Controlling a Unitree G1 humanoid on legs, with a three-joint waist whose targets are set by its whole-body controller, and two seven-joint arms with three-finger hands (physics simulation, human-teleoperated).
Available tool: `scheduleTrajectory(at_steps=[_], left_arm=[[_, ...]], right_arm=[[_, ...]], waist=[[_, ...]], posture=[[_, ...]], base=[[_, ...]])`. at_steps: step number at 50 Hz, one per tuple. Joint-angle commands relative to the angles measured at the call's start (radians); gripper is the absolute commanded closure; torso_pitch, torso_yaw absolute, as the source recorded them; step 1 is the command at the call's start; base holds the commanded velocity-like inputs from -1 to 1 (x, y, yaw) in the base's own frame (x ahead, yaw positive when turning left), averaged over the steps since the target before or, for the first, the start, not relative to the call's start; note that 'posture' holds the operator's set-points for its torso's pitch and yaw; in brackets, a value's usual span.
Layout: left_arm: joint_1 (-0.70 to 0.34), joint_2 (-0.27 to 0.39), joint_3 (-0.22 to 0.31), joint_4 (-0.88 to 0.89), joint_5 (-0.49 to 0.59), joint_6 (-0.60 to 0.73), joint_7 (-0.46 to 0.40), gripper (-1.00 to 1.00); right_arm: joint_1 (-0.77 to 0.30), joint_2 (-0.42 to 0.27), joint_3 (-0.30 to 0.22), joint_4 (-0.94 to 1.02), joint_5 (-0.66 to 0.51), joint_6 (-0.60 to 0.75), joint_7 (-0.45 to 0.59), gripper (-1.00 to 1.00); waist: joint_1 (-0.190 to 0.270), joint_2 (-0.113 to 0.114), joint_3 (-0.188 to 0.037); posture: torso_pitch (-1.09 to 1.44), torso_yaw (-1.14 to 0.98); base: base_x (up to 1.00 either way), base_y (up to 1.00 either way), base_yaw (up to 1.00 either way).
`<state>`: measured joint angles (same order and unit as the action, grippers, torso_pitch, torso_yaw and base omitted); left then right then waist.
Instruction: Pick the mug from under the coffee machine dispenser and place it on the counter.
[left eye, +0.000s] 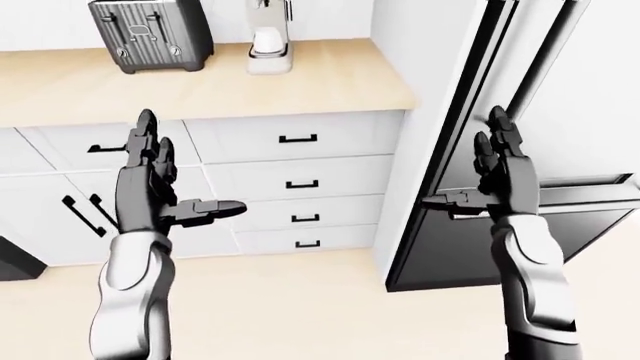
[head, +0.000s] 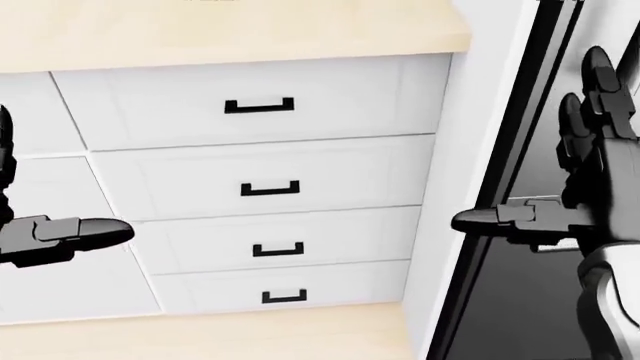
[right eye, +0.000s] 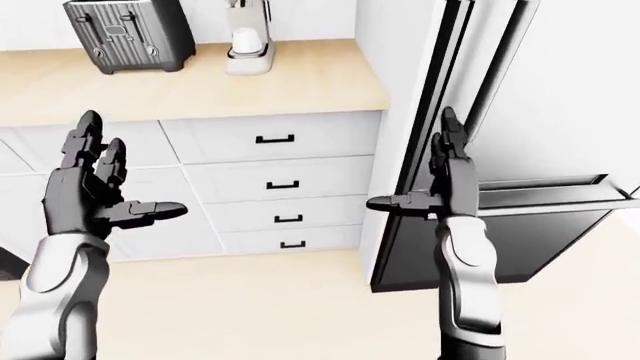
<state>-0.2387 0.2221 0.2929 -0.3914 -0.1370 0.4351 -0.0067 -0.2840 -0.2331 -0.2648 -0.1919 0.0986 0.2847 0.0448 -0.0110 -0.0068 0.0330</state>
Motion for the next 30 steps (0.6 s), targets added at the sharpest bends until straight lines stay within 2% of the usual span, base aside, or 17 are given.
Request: scheduleTrajectory(at_steps=[1,2,3,4,5,6,7,10,15,17,18,19,20,21,24,28,30], left_arm=[[-0.019,0.014,0.015,-0.032,0.003,-0.033,0.005,-1.0],[-0.02,0.014,0.016,-0.032,0.003,-0.033,0.005,-1.0],[-0.021,0.014,0.016,-0.032,0.003,-0.033,0.005,-1.0],[-0.02,0.014,0.016,-0.031,0.003,-0.034,0.005,-1.0],[-0.019,0.014,0.015,-0.031,0.003,-0.034,0.004,-1.0],[-0.019,0.014,0.015,-0.031,0.003,-0.034,0.004,-1.0],[-0.019,0.014,0.016,-0.032,0.003,-0.034,0.004,-1.0],[-0.019,0.014,0.015,-0.036,0.003,-0.03,0.004,-1.0],[-0.021,0.014,0.015,-0.04,0.004,-0.026,0.005,-1.0],[-0.021,0.014,0.015,-0.039,0.004,-0.026,0.004,-1.0],[-0.022,0.014,0.015,-0.039,0.004,-0.025,0.004,-1.0],[-0.022,0.015,0.015,-0.04,0.004,-0.024,0.004,-1.0],[-0.023,0.015,0.015,-0.04,0.004,-0.024,0.004,-1.0],[-0.024,0.015,0.015,-0.041,0.003,-0.022,0.004,-1.0],[-0.025,0.016,0.015,-0.044,0.003,-0.019,0.005,-1.0],[-0.025,0.015,0.014,-0.044,0.003,-0.019,0.006,-1.0],[-0.024,0.015,0.014,-0.045,0.003,-0.019,0.006,-1.0]], right_arm=[[-0.024,-0.004,0.005,-0.037,0.003,-0.033,0.004,-1.0],[-0.024,-0.005,0.004,-0.037,0.004,-0.033,0.004,-1.0],[-0.024,-0.005,0.004,-0.037,0.004,-0.033,0.004,-1.0],[-0.023,-0.005,0.004,-0.038,0.003,-0.033,0.004,-1.0],[-0.021,-0.004,0.005,-0.039,0.003,-0.033,0.004,-1.0],[-0.021,-0.004,0.005,-0.041,0.003,-0.032,0.005,-1.0],[-0.021,-0.004,0.005,-0.042,0.003,-0.031,0.005,-1.0],[-0.021,-0.004,0.004,-0.043,0.002,-0.03,0.005,-1.0],[-0.024,-0.006,0.002,-0.042,0.001,-0.028,0.003,-1.0],[-0.024,-0.007,0.003,-0.041,-0.002,-0.028,0.003,-1.0],[-0.025,-0.008,0.002,-0.04,-0.002,-0.027,0.002,-1.0],[-0.026,-0.008,0.002,-0.039,-0.001,-0.026,0.003,-1.0],[-0.026,-0.008,0.002,-0.039,-0.002,-0.027,0.003,-1.0],[-0.027,-0.008,0.002,-0.038,-0.001,-0.026,0.003,-1.0],[-0.029,-0.009,0.002,-0.037,-0.002,-0.026,0.003,-1.0],[-0.029,-0.01,0.001,-0.035,-0.001,-0.029,0.003,-1.0],[-0.03,-0.01,0.001,-0.034,-0.001,-0.029,0.003,-1.0]], waist=[[0.004,-0.001,-0.009],[0.0,0.018,-0.006],[-0.003,0.048,-0.005],[-0.004,0.09,-0.016],[0.004,0.117,-0.014],[0.008,0.07,-0.004],[0.005,0.081,-0.009],[0.016,0.058,-0.013],[0.023,0.006,0.0],[0.026,-0.029,-0.001],[0.026,-0.056,-0.008],[0.023,-0.094,-0.024],[0.012,-0.043,-0.004],[0.021,-0.056,0.0],[0.014,-0.037,-0.009],[0.006,0.009,0.005],[-0.001,0.047,0.004]], posture=[[0.0,0.0],[0.0,0.0],[0.0,0.0],[0.0,0.0],[0.0,0.0],[0.0,0.0],[0.0,0.0],[0.0,0.0],[0.0,0.0],[0.0,0.0],[0.0,0.0],[0.0,0.0],[0.0,0.0],[0.0,0.0],[0.0,0.0],[0.0,0.0],[0.0,0.0]], base=[[0.08,0.15,0.0],[0.12,0.09,0.0],[0.12,0.08,0.0],[0.13,0.07,0.0],[0.13,0.07,0.0],[0.13,0.06,0.0],[0.14,0.05,0.0],[0.18,0.01,0.0],[0.21,0.0,0.0],[0.22,0.0,0.0],[0.23,0.0,0.0],[0.27,0.0,0.0],[0.28,0.0,0.0],[0.27,0.0,0.0],[0.27,0.0,0.0],[0.3,0.0,0.0],[0.34,0.0,0.0]])
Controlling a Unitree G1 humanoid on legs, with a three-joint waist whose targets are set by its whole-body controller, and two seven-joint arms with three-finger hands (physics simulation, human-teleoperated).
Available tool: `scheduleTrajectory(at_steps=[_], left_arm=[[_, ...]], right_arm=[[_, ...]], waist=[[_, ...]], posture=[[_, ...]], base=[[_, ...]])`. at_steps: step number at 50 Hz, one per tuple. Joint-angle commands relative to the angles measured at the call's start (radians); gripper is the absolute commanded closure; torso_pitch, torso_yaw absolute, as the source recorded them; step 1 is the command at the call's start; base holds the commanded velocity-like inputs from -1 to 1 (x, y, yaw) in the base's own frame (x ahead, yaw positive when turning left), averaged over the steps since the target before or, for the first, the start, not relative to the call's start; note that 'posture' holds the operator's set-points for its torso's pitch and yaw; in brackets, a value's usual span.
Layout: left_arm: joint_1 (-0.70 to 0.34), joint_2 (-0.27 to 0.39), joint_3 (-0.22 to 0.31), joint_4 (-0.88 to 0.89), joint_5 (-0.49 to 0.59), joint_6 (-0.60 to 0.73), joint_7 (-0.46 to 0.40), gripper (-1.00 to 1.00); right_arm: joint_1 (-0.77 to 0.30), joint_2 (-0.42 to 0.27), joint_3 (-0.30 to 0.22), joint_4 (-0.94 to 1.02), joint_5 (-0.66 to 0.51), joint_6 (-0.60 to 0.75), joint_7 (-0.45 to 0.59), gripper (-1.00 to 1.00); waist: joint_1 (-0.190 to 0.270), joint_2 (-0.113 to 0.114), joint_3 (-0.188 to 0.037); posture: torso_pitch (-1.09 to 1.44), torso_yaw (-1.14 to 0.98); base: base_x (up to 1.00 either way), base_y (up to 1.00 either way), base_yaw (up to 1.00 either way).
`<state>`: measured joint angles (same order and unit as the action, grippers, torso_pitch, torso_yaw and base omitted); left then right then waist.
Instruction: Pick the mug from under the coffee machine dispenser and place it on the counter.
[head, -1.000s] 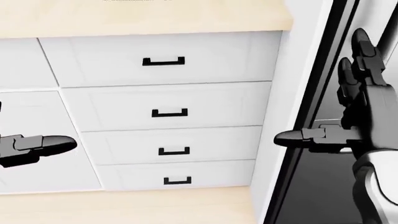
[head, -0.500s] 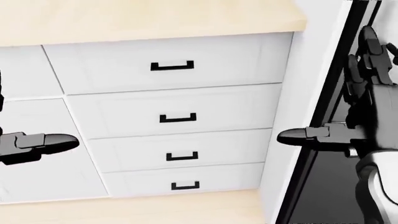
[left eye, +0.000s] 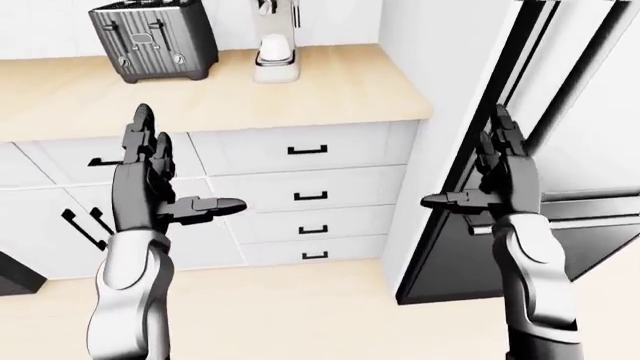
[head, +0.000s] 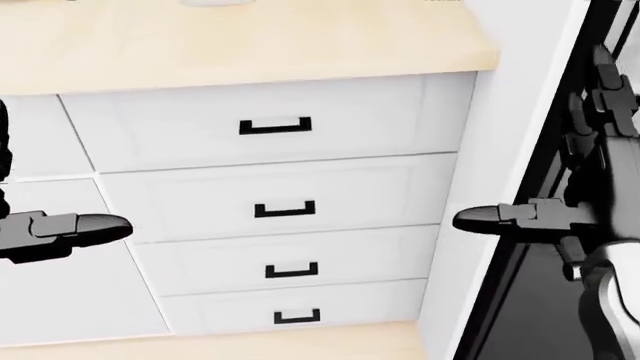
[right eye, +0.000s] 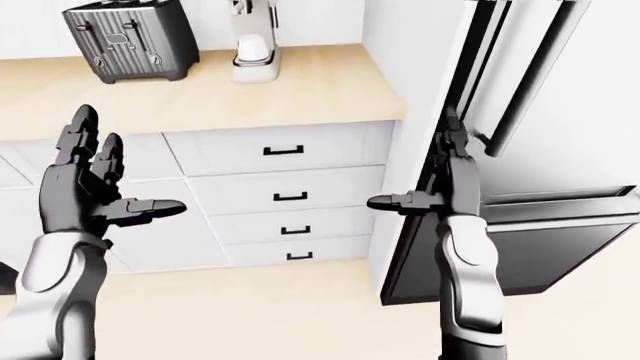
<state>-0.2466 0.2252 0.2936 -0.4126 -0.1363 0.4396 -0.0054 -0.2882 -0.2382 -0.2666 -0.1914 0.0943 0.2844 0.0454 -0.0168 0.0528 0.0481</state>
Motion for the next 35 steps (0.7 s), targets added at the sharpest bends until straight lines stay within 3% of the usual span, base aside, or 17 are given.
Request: scheduleTrajectory(at_steps=[1,2,3,4,8,13,15,16,19,21,24,27,28,29,30,31,35], left_arm=[[-0.016,0.012,0.014,-0.024,0.002,-0.024,0.004,-1.0],[-0.016,0.012,0.014,-0.023,0.002,-0.024,0.005,-1.0],[-0.017,0.012,0.015,-0.024,0.002,-0.024,0.005,-1.0],[-0.016,0.012,0.015,-0.024,0.001,-0.024,0.004,-1.0],[-0.016,0.012,0.016,-0.021,0.001,-0.027,0.004,-1.0],[-0.014,0.012,0.016,-0.019,0.001,-0.03,0.004,-1.0],[-0.016,0.013,0.017,-0.021,0.0,-0.027,0.004,-1.0],[-0.015,0.013,0.016,-0.021,0.001,-0.027,0.004,-1.0],[-0.014,0.012,0.015,-0.021,0.003,-0.028,0.004,-1.0],[-0.015,0.012,0.014,-0.024,0.002,-0.025,0.005,-1.0],[-0.015,0.011,0.015,-0.026,0.001,-0.023,0.006,-1.0],[-0.016,0.012,0.016,-0.029,-0.001,-0.019,0.008,-1.0],[-0.016,0.011,0.016,-0.03,-0.002,-0.017,0.008,-1.0],[-0.017,0.011,0.016,-0.031,-0.002,-0.017,0.009,-1.0],[-0.017,0.012,0.017,-0.031,-0.003,-0.016,0.009,-1.0],[-0.018,0.012,0.017,-0.032,-0.004,-0.016,0.01,-1.0],[-0.027,0.018,0.02,-0.053,-0.016,-0.011,0.008,-1.0]], right_arm=[[-0.025,-0.005,0.003,-0.034,0.002,-0.029,0.003,-1.0],[-0.025,-0.005,0.003,-0.034,0.002,-0.029,0.003,-1.0],[-0.025,-0.006,0.003,-0.035,0.002,-0.03,0.003,-1.0],[-0.025,-0.006,0.003,-0.035,0.002,-0.03,0.003,-1.0],[-0.023,-0.005,0.004,-0.039,0.001,-0.028,0.004,-1.0],[-0.023,-0.005,0.003,-0.042,0.001,-0.025,0.004,-1.0],[-0.024,-0.005,0.002,-0.043,0.002,-0.024,0.004,-1.0],[-0.024,-0.005,0.002,-0.044,0.002,-0.024,0.004,-1.0],[-0.023,-0.006,0.0,-0.041,0.002,-0.026,0.005,-1.0],[-0.025,-0.008,0.0,-0.039,0.002,-0.028,0.005,-1.0],[-0.029,-0.009,-0.001,-0.056,0.004,-0.013,0.004,-1.0],[-0.031,-0.011,-0.002,-0.057,0.004,-0.014,0.004,-1.0],[-0.032,-0.011,-0.002,-0.057,0.004,-0.014,0.004,-1.0],[-0.032,-0.012,-0.002,-0.058,0.005,-0.013,0.004,-1.0],[-0.033,-0.012,-0.003,-0.059,0.005,-0.012,0.004,-1.0],[-0.034,-0.013,-0.004,-0.061,0.005,-0.01,0.003,-1.0],[-0.042,-0.018,-0.008,-0.088,0.013,0.017,-0.001,-1.0]], waist=[[0.002,0.016,-0.019],[0.005,0.056,-0.035],[0.017,0.008,-0.02],[0.011,0.028,-0.015],[0.028,-0.001,-0.022],[0.043,-0.066,-0.017],[0.043,-0.124,-0.036],[0.031,-0.103,-0.032],[0.017,-0.106,-0.017],[0.014,-0.09,-0.021],[0.006,-0.06,-0.01],[-0.002,-0.011,-0.017],[-0.004,0.019,-0.029],[-0.002,0.031,-0.045],[0.012,0.016,-0.026],[0.006,0.028,-0.015],[0.027,-0.002,-0.025]], posture=[[0.0,0.0],[0.0,0.0],[0.0,0.0],[0.0,0.0],[0.0,0.0],[0.0,0.0],[0.0,0.0],[0.0,0.0],[0.0,0.0],[0.0,0.0],[0.0,0.0],[0.0,0.0],[0.0,0.0],[0.0,0.0],[0.0,0.0],[0.0,0.0],[0.0,0.0]], base=[[0.34,0.0,0.0],[0.33,0.0,0.0],[0.34,0.0,0.0],[0.34,0.0,0.0],[0.35,0.0,0.0],[0.37,0.0,0.0],[0.36,0.0,0.0],[0.36,0.0,0.0],[0.36,0.0,0.0],[0.37,0.0,0.0],[0.37,0.0,0.0],[0.37,0.0,0.0],[0.38,0.0,0.0],[0.38,0.0,0.0],[0.38,0.0,0.0],[0.38,0.0,0.0],[0.37,0.0,0.0]])
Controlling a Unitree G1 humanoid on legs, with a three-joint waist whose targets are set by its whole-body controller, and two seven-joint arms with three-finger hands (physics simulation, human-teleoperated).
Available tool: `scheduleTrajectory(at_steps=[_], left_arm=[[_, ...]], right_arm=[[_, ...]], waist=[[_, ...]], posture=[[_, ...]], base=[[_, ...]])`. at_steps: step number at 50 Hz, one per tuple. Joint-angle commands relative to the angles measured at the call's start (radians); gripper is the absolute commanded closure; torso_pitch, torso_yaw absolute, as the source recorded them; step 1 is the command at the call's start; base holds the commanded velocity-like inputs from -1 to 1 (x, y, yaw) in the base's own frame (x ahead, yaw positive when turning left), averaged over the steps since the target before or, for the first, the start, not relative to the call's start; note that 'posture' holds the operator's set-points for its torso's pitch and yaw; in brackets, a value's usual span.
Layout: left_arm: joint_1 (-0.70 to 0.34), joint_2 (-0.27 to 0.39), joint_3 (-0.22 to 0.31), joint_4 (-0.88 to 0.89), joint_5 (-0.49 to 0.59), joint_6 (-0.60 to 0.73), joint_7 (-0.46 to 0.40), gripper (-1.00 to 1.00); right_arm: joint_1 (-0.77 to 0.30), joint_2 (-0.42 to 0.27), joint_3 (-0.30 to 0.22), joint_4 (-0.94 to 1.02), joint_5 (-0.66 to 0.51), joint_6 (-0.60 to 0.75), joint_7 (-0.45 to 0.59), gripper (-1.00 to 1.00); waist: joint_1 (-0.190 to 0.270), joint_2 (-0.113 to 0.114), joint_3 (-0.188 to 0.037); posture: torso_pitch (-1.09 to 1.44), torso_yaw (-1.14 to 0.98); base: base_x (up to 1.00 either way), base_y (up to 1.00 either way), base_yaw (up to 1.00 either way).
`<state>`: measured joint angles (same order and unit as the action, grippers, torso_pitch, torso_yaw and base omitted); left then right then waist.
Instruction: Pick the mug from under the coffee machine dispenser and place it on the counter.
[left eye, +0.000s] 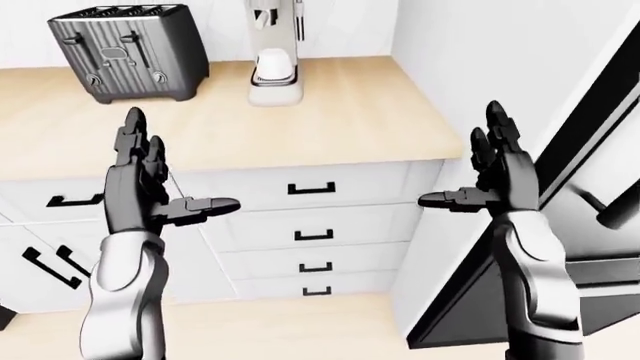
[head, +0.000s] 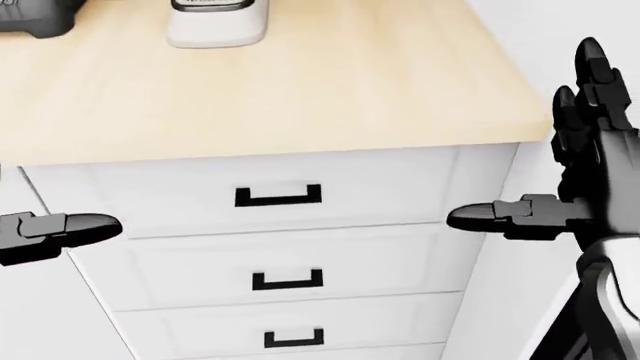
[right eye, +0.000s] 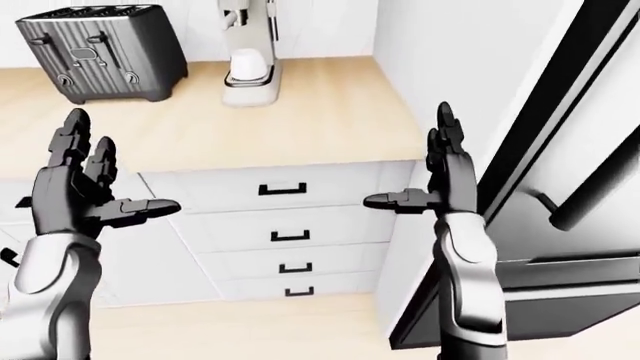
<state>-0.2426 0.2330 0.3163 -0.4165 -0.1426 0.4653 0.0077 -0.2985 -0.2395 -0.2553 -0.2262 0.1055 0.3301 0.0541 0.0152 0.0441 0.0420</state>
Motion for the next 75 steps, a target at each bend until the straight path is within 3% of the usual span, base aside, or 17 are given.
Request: scheduleTrajectory(at_steps=[1,7,16,21,24,28,34,35,43,46,48,49,58,62,63,67,75], left_arm=[[-0.033,0.011,-0.002,-0.049,-0.01,-0.038,-0.006,-1.0],[-0.048,0.028,0.006,-0.055,-0.003,-0.029,-0.001,-1.0],[-0.047,0.033,0.013,-0.051,-0.002,-0.03,-0.004,-1.0],[-0.051,0.038,0.02,-0.054,-0.011,-0.027,-0.003,-1.0],[-0.051,0.039,0.022,-0.051,-0.015,-0.03,-0.003,-1.0],[-0.051,0.04,0.023,-0.053,-0.019,-0.03,-0.001,-1.0],[-0.052,0.042,0.024,-0.053,-0.023,-0.03,0.0,-1.0],[-0.052,0.042,0.023,-0.054,-0.023,-0.028,0.0,-1.0],[-0.054,0.043,0.023,-0.054,-0.024,-0.027,0.001,-1.0],[-0.054,0.044,0.024,-0.054,-0.025,-0.027,0.001,-1.0],[-0.054,0.044,0.024,-0.054,-0.026,-0.026,0.001,-1.0],[-0.055,0.044,0.023,-0.055,-0.026,-0.025,0.001,-1.0],[-0.059,0.046,0.024,-0.065,-0.028,-0.014,0.004,-1.0],[-0.057,0.045,0.021,-0.065,-0.027,-0.015,0.004,-1.0],[-0.057,0.044,0.021,-0.064,-0.026,-0.016,0.004,-1.0],[-0.056,0.041,0.018,-0.064,-0.024,-0.011,0.007,-1.0],[-0.062,0.041,0.025,-0.054,-0.016,0.01,0.033,-1.0]], right_arm=[[-0.033,-0.018,-0.02,-0.055,0.002,-0.028,-0.011,-1.0],[-0.043,-0.024,-0.023,-0.077,0.01,-0.003,-0.016,-1.0],[-0.051,-0.032,-0.029,-0.091,0.015,0.012,-0.016,-1.0],[-0.059,-0.035,-0.031,-0.103,0.02,0.025,-0.022,-1.0],[-0.061,-0.036,-0.031,-0.102,0.021,0.023,-0.023,-1.0],[-0.062,-0.039,-0.032,-0.103,0.021,0.023,-0.023,-1.0],[-0.063,-0.041,-0.031,-0.106,0.02,0.024,-0.021,-1.0],[-0.063,-0.041,-0.031,-0.106,0.02,0.024,-0.021,-1.0],[-0.064,-0.043,-0.033,-0.109,0.02,0.026,-0.019,-1.0],[-0.064,-0.043,-0.033,-0.113,0.02,0.029,-0.02,-1.0],[-0.066,-0.043,-0.034,-0.114,0.02,0.031,-0.02,-1.0],[-0.066,-0.043,-0.035,-0.117,0.024,0.033,-0.02,-1.0],[-0.068,-0.045,-0.034,-0.124,0.022,0.038,-0.02,-1.0],[-0.066,-0.044,-0.035,-0.119,0.021,0.036,-0.022,-1.0],[-0.066,-0.043,-0.035,-0.119,0.021,0.036,-0.023,-1.0],[-0.066,-0.042,-0.036,-0.123,0.029,0.038,-0.023,-1.0],[-0.067,-0.044,-0.038,-0.13,0.038,0.045,-0.025,-1.0]], waist=[[-0.002,-0.003,-0.017],[0.013,-0.104,-0.032],[-0.025,-0.058,-0.008],[-0.034,0.039,-0.032],[-0.02,0.036,-0.015],[-0.009,0.004,-0.042],[-0.005,-0.095,-0.041],[-0.002,-0.091,-0.059],[-0.02,-0.053,-0.027],[-0.022,-0.008,-0.021],[-0.023,0.056,-0.04],[-0.018,0.028,-0.044],[-0.006,-0.033,-0.027],[0.009,-0.115,-0.031],[0.008,-0.079,-0.021],[-0.004,-0.055,-0.03],[-0.012,-0.05,-0.037]], posture=[[0.0,0.0],[0.0,0.0],[0.0,0.0],[0.0,0.0],[0.0,0.0],[0.0,0.0],[0.0,0.0],[0.0,0.0],[0.0,0.0],[0.0,0.0],[0.0,0.0],[0.0,0.0],[0.0,0.0],[0.0,0.0],[0.0,0.0],[0.0,0.0],[0.0,0.0]], base=[[0.37,0.0,0.0],[0.37,0.0,0.0],[0.37,0.0,0.0],[0.36,0.0,0.0],[0.25,0.0,0.0],[0.11,0.0,0.0],[0.08,0.0,0.0],[0.07,0.0,0.0],[0.08,0.0,0.0],[0.08,0.0,0.0],[0.08,0.0,0.0],[0.09,0.0,0.0],[0.09,0.0,0.0],[0.07,0.0,0.0],[0.02,0.0,0.0],[0.0,0.0,0.0],[0.0,0.0,0.0]])
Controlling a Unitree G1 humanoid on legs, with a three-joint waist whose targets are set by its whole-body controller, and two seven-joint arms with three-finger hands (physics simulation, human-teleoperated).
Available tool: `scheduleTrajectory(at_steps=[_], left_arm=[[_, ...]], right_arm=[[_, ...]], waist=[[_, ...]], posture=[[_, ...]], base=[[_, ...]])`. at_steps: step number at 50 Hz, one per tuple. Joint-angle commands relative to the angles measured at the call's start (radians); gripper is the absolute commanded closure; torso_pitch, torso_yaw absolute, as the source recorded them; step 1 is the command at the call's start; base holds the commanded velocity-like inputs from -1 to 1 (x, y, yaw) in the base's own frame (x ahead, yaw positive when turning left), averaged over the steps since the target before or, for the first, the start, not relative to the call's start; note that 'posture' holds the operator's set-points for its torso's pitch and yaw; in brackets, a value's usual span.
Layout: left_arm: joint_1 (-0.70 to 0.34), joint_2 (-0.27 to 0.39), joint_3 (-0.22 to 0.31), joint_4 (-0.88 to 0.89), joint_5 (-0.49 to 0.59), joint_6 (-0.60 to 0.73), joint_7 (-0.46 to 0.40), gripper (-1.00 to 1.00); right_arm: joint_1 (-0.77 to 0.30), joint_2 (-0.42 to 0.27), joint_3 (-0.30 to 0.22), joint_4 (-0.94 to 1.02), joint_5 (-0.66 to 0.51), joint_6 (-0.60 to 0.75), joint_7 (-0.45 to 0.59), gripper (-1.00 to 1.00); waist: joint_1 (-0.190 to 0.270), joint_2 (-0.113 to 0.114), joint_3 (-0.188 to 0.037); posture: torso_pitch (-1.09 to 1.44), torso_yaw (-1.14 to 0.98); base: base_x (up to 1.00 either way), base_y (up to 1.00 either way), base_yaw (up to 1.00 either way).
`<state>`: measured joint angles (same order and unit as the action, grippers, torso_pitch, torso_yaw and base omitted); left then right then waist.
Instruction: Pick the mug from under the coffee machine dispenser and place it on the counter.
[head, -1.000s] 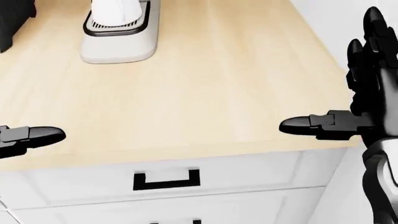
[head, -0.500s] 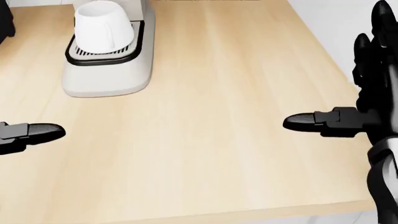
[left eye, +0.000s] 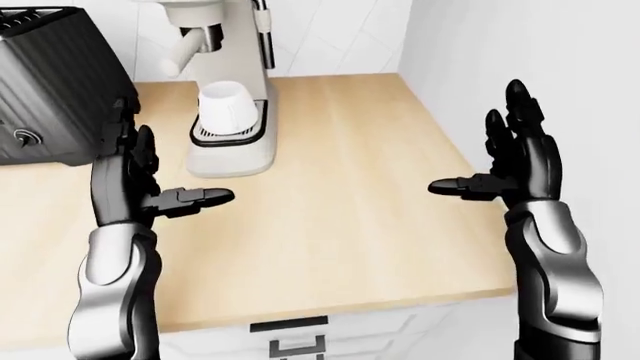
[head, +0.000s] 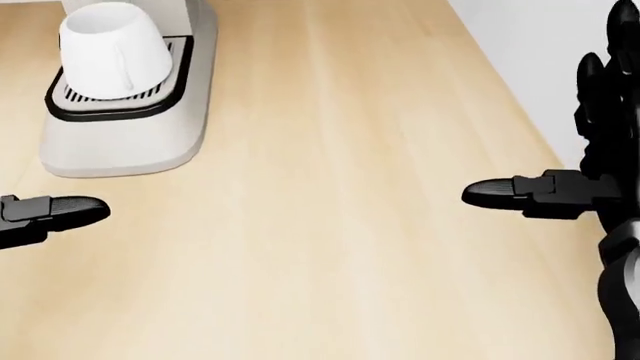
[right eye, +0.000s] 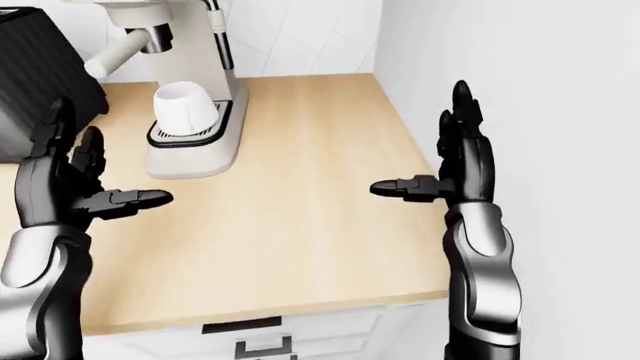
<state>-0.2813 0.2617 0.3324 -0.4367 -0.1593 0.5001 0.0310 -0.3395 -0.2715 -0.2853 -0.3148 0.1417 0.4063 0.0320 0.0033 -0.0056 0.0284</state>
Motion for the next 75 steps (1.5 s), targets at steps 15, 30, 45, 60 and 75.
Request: scheduleTrajectory(at_steps=[15,30,45,60,75], left_arm=[[-0.085,0.047,0.014,-0.085,-0.036,0.131,0.045,-1.0],[-0.224,0.097,-0.013,-0.045,-0.062,0.296,0.061,-1.0],[-0.445,0.156,-0.045,0.191,-0.09,0.314,0.04,-1.0],[-0.619,0.185,-0.094,0.402,-0.099,0.285,0.041,-1.0],[-0.741,0.152,-0.127,0.7,-0.042,0.148,0.053,-1.0]], right_arm=[[-0.035,-0.017,-0.007,-0.045,0.002,-0.023,-0.013,-1.0],[-0.048,-0.031,-0.013,-0.045,0.001,-0.004,-0.012,-1.0],[-0.049,-0.035,-0.019,-0.03,-0.002,-0.007,-0.008,-1.0],[-0.053,-0.043,-0.026,-0.035,0.007,0.005,-0.011,-1.0],[-0.053,-0.047,-0.028,-0.022,0.008,-0.003,-0.011,-1.0]], waist=[[-0.003,0.003,-0.016],[-0.001,0.004,-0.013],[0.001,0.003,-0.017],[0.002,-0.002,-0.021],[0.001,-0.008,-0.026]], posture=[[0.0,0.0],[0.0,0.0],[0.0,0.0],[0.0,0.0],[0.0,0.0]], base=[[0.0,0.0,0.0],[0.0,0.0,0.0],[0.0,0.0,0.0],[0.0,0.0,0.0],[0.0,0.0,0.0]])
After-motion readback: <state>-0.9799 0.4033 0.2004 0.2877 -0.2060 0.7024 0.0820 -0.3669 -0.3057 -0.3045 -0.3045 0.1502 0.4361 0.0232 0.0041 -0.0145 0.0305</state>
